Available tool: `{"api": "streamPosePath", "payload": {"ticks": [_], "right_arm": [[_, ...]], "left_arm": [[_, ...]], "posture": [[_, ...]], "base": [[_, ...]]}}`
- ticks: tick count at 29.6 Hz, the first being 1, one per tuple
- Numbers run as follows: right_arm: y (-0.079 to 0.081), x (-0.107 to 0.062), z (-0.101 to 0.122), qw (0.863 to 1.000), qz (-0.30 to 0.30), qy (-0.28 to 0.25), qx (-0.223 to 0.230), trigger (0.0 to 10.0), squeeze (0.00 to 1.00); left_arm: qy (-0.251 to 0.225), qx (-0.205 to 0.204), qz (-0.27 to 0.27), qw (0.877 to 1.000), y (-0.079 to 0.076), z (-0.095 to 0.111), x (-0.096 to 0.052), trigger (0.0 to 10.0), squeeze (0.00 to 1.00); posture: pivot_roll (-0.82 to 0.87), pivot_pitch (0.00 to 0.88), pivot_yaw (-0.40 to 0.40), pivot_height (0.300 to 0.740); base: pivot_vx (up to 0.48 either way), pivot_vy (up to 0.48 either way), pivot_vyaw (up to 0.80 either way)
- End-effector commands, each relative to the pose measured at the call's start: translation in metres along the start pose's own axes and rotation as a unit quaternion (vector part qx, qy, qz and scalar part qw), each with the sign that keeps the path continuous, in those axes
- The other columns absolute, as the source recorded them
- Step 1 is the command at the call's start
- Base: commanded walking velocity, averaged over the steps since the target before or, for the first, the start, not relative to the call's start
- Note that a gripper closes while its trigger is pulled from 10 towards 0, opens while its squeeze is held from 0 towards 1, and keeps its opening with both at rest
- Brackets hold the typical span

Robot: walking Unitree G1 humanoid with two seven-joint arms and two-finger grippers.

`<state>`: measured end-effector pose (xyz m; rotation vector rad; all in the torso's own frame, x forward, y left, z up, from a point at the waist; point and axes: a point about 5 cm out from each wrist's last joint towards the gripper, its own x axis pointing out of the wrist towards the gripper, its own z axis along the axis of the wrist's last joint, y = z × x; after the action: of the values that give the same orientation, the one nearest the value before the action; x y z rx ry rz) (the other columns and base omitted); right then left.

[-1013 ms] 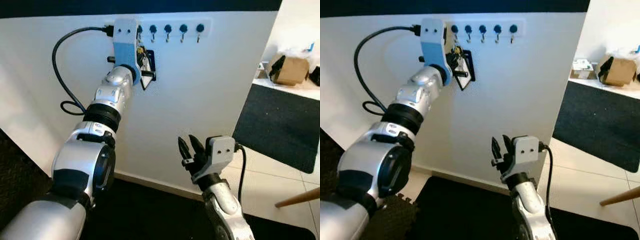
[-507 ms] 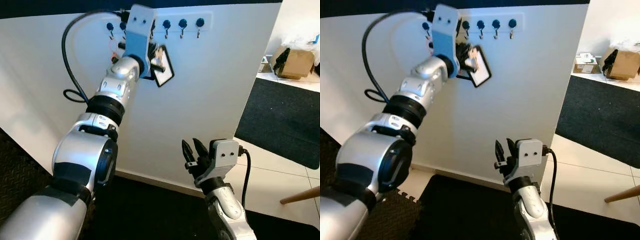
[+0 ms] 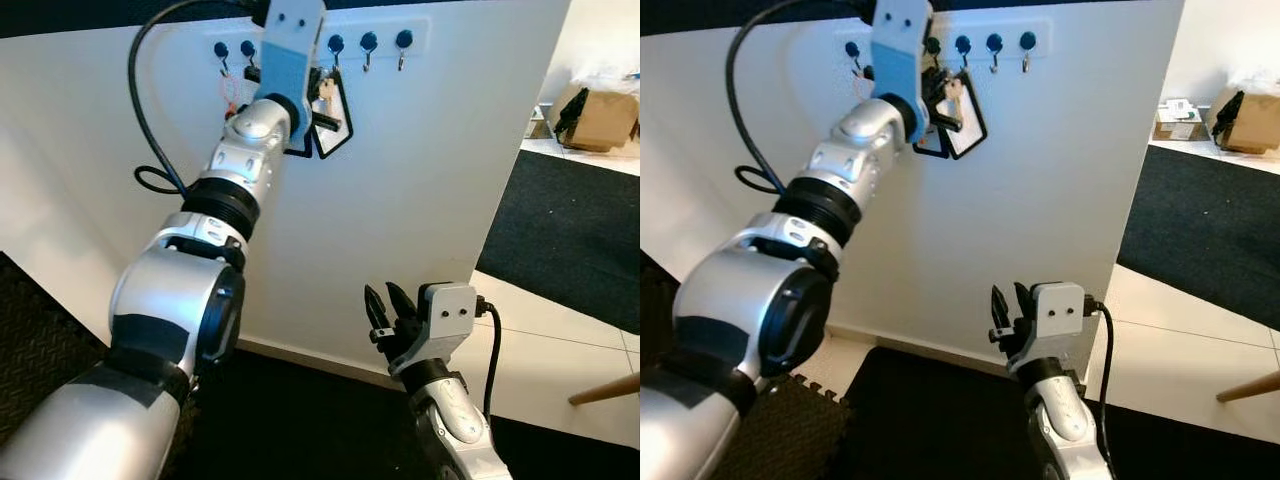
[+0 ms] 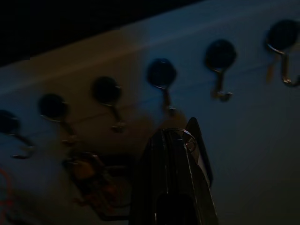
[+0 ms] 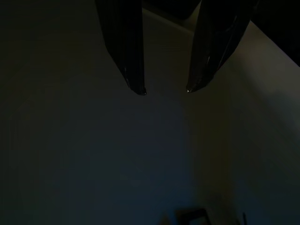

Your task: Hang keys on a hook

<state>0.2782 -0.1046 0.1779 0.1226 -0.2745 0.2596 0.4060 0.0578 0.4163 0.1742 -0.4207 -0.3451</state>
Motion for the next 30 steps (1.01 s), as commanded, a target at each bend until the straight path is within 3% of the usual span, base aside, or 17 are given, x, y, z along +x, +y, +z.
{"api": "streamPosePath", "payload": {"ticks": [1, 9, 19, 30], "right_arm": [[0.003, -0.004, -0.001, 1.000, -0.003, 0.005, 0.001, 10.0, 0.00], [-0.003, -0.012, -0.002, 1.000, -0.022, 0.010, -0.006, 10.0, 0.00], [-0.007, -0.014, 0.001, 0.999, -0.036, 0.008, -0.010, 10.0, 0.00], [-0.006, -0.015, 0.001, 0.999, -0.040, 0.008, -0.011, 10.0, 0.00]], "left_arm": [[-0.016, 0.002, 0.001, 1.000, -0.002, 0.010, 0.002, 10.0, 0.00], [-0.026, -0.001, 0.011, 1.000, -0.002, 0.014, 0.003, 10.0, 0.00], [-0.030, 0.000, 0.049, 0.998, 0.011, 0.018, 0.001, 10.0, 0.00], [-0.040, 0.004, 0.050, 0.998, 0.008, 0.023, 0.002, 10.0, 0.00]], "posture": [[0.01, 0.260, 0.211, 0.740], [-0.03, 0.260, 0.234, 0.740], [-0.04, 0.256, 0.243, 0.740], [-0.04, 0.256, 0.249, 0.740]], "base": [[0.000, 0.000, 0.00], [0.000, 0.000, 0.00], [0.000, 0.000, 0.00], [0.000, 0.000, 0.00]]}}
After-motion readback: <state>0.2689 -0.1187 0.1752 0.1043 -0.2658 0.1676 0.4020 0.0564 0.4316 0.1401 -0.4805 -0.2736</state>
